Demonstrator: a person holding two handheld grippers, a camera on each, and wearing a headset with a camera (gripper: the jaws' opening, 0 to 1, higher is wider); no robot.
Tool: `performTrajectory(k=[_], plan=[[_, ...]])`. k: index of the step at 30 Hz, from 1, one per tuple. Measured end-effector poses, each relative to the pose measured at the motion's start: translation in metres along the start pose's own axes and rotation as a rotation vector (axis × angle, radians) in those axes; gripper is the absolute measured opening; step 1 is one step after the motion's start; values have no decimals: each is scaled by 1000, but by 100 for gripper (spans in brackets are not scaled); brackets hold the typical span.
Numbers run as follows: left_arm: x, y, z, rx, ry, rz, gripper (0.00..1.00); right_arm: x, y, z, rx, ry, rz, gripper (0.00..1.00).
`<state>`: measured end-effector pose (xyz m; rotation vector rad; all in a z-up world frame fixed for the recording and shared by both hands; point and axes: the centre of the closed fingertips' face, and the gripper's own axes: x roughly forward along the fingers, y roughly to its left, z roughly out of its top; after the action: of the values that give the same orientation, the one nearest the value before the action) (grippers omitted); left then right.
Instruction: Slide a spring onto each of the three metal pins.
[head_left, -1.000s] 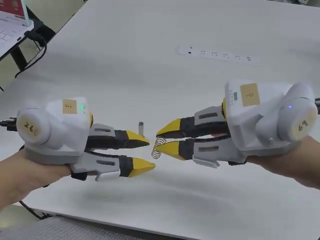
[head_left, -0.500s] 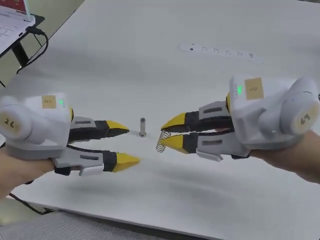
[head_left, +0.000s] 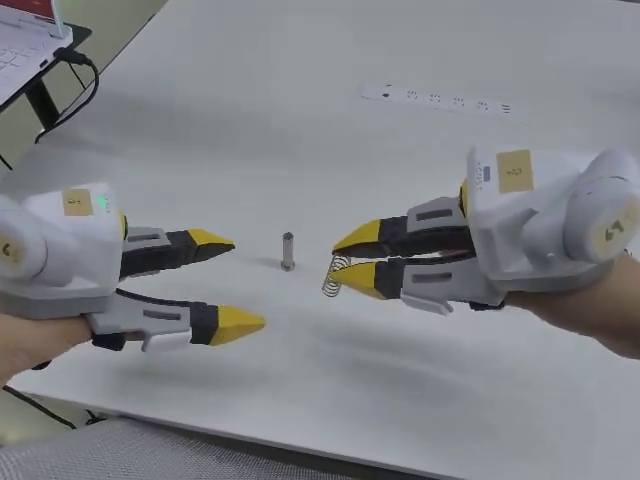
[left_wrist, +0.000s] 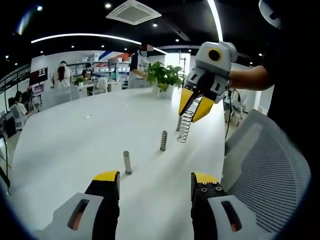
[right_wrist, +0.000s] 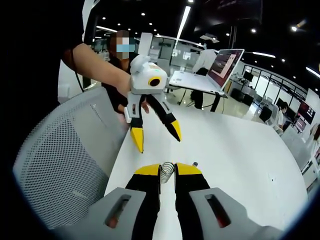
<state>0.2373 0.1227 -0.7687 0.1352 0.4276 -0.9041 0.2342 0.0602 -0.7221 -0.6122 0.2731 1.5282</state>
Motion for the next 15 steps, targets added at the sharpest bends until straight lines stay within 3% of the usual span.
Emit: performTrajectory(k=[7, 15], plan=[[-5, 5, -4, -11, 3, 22, 60, 5, 0, -1, -36, 23, 19, 7], [-9, 9, -8, -24, 7, 45, 66, 16, -11, -4, -50, 47, 33, 7]])
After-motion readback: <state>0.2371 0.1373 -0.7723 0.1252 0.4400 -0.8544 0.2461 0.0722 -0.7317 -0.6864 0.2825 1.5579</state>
